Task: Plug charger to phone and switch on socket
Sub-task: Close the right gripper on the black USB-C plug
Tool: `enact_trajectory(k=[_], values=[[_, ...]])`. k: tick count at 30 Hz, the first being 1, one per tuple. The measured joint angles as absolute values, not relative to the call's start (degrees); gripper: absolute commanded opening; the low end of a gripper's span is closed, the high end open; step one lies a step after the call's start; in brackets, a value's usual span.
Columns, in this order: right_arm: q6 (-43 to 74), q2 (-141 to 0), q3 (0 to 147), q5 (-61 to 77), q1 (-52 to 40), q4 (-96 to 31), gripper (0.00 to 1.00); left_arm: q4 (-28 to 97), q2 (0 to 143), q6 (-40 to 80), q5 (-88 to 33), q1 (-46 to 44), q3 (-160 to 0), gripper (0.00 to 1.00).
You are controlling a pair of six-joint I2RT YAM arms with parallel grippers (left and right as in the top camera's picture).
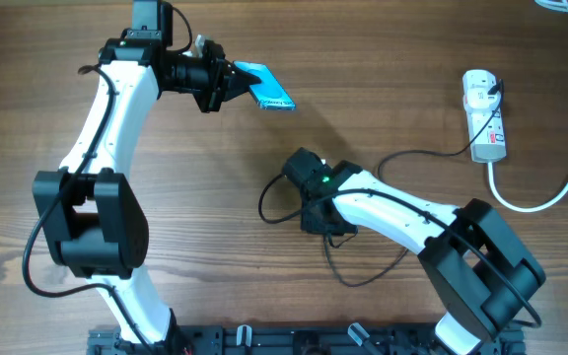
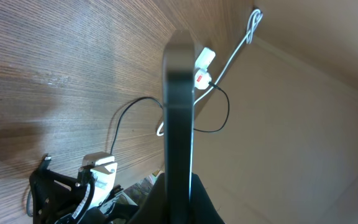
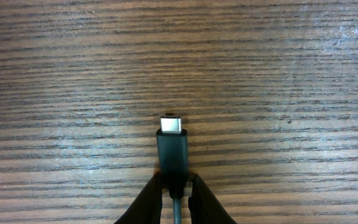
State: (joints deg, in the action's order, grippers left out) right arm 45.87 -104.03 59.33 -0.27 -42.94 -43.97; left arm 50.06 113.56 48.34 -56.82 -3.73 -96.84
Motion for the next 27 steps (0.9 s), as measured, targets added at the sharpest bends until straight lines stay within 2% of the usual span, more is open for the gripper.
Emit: enact_trajectory(k=[11, 14, 19, 21, 27], values=[[44.56, -104.03, 59.33, -0.25, -42.94, -43.97, 0.17, 50.09, 113.56, 48.36, -56.82, -3.73, -96.84, 0.04], [44.27, -104.03, 59.33, -0.27, -42.94, -43.99, 0.11, 50.09, 113.56, 48.34, -56.8, -3.73, -96.84, 0.04], [43.7, -104.03, 59.33, -0.27, -42.92, -44.01, 0.09, 50.11, 113.56, 48.36, -56.82, -3.73, -96.84, 0.04], [43.68, -104.03, 59.33, -0.27, -42.94, -44.01, 0.04, 50.13, 113.56, 48.34, -56.82, -3.73, -96.84, 0.04], [43.22, -104.03, 59.33, -0.27, -42.92, -43.79, 0.04, 50.33, 113.56, 47.81, -56.95, -3.73, -96.84, 0.04]])
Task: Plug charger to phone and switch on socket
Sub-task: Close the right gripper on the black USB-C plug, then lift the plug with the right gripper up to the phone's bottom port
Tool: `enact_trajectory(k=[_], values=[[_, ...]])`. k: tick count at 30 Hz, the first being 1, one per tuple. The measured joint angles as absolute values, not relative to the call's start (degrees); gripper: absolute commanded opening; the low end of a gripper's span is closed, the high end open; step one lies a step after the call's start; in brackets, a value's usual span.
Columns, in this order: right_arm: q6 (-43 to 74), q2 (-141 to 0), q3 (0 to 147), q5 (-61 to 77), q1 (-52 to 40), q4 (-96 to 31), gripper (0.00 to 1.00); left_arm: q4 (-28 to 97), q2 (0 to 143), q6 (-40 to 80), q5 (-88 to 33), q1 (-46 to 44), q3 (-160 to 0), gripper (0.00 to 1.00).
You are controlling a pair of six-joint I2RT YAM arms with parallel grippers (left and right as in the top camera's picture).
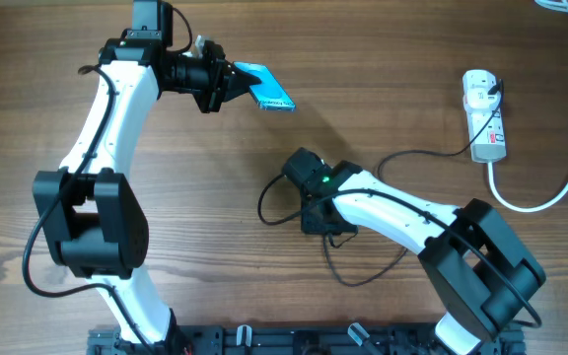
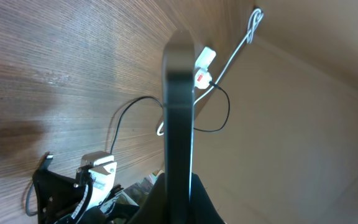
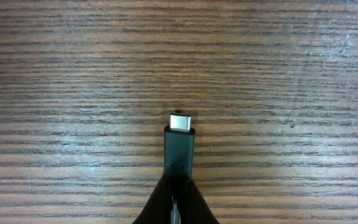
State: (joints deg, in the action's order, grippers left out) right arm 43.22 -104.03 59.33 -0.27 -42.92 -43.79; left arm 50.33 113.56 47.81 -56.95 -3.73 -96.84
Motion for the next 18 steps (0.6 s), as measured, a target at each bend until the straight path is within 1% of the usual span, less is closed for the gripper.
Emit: enact_trajectory(k=[5, 10, 13, 18], values=[[39.51, -102.74, 61.3, -0.08, -42.94, -46.37, 0.04, 48.75, 113.56, 39.22, -61.49, -3.73, -96.84, 0.04], [32.29, -92.62, 64.73, 5.08, -42.94, -48.62, 0.04, 48.47, 113.56, 26.15, -65.76, -4.56, -96.84, 0.04], [29.8, -83.61, 65.32, 8.38, -42.94, -50.35, 0.04, 47.0, 113.38, 19.59, -66.61, -6.79, -96.77, 0.04], [29.41, -75.59, 65.32, 9.43, -42.94, -50.15, 0.04, 43.27, 109.32, 15.46, -66.98, -9.41, -96.68, 0.04]])
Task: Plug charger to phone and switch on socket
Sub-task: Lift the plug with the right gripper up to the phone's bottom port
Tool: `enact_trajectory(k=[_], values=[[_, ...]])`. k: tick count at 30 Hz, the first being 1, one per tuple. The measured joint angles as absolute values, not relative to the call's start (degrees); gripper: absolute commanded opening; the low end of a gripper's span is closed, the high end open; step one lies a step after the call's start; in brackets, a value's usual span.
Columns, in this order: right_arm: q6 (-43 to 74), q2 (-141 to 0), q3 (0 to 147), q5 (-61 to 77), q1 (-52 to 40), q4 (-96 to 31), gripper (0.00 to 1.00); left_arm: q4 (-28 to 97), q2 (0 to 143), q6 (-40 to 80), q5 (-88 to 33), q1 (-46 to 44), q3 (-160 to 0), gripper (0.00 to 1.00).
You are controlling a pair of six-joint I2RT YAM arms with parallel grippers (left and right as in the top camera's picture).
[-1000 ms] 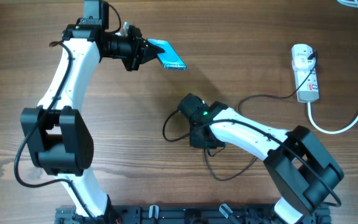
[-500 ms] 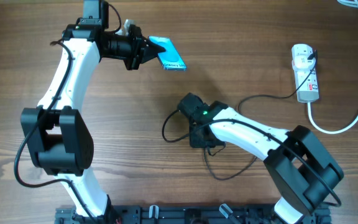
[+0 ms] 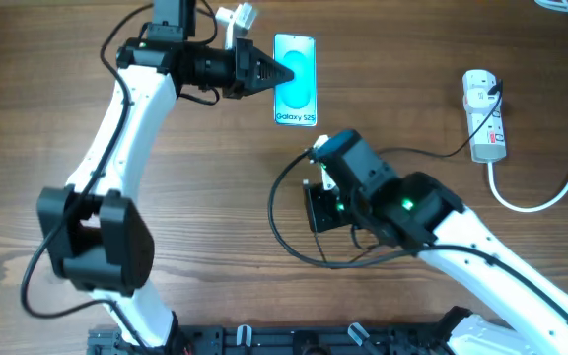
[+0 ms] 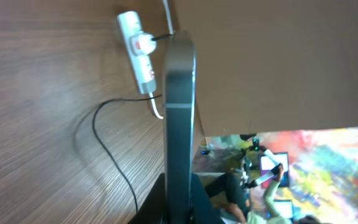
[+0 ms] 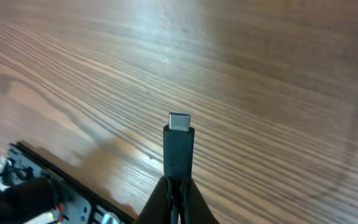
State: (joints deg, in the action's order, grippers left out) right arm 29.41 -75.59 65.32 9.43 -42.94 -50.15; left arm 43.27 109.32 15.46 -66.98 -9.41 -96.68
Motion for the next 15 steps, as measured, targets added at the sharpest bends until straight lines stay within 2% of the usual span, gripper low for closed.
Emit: enact_trajectory(k=[8, 15], values=[[29.43, -73.54, 69.41, 7.99, -42.94, -47.16, 0.04, 49.67, 99.29, 10.94, -54.37, -14.7, -96.68, 0.04], [32.1, -73.38, 70.19, 5.02, -42.94, -43.59, 0.05, 51.46, 98.21, 10.55, -51.0, -15.11, -96.68, 0.04]])
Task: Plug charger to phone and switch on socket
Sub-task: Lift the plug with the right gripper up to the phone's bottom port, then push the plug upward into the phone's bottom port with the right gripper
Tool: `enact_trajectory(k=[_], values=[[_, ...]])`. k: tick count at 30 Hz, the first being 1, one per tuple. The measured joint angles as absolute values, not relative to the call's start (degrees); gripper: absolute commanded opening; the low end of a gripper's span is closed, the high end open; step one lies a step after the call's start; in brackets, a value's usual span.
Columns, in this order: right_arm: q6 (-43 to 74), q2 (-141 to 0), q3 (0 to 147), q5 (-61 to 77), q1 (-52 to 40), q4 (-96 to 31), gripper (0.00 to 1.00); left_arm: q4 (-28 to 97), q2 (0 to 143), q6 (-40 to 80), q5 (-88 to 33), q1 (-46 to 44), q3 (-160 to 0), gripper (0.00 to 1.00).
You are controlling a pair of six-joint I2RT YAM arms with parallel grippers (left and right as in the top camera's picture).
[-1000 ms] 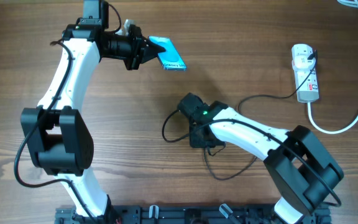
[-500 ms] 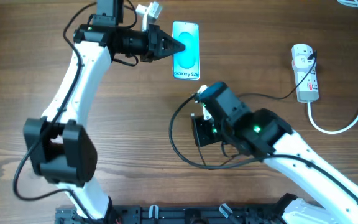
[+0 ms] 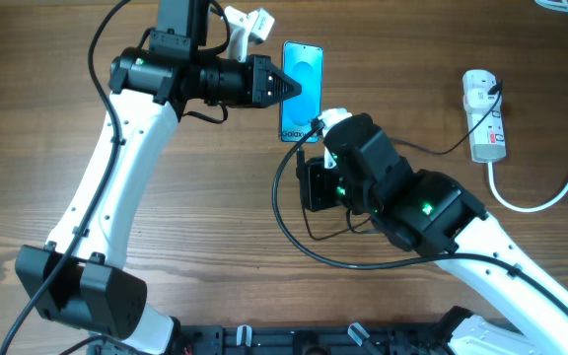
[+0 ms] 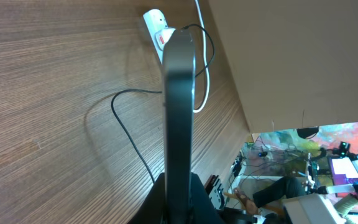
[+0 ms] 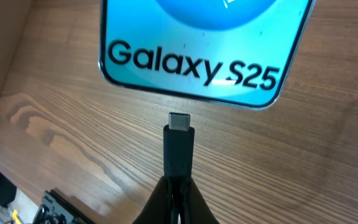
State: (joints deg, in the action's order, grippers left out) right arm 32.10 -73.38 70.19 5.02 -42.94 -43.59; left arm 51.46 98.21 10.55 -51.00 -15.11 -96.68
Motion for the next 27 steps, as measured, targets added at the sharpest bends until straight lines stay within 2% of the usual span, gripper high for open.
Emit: enact_trajectory(k=[10, 27], values=[[33.08, -73.38, 70.35, 4.54, -42.94, -43.62, 0.04, 51.03, 98.21, 10.55, -56.75, -15.11, -96.68, 0.04], [33.8, -73.36, 71.48, 4.45, -42.94, -43.09, 0.04, 48.64, 98.21, 10.52, -56.9, -13.39, -96.68, 0.04]])
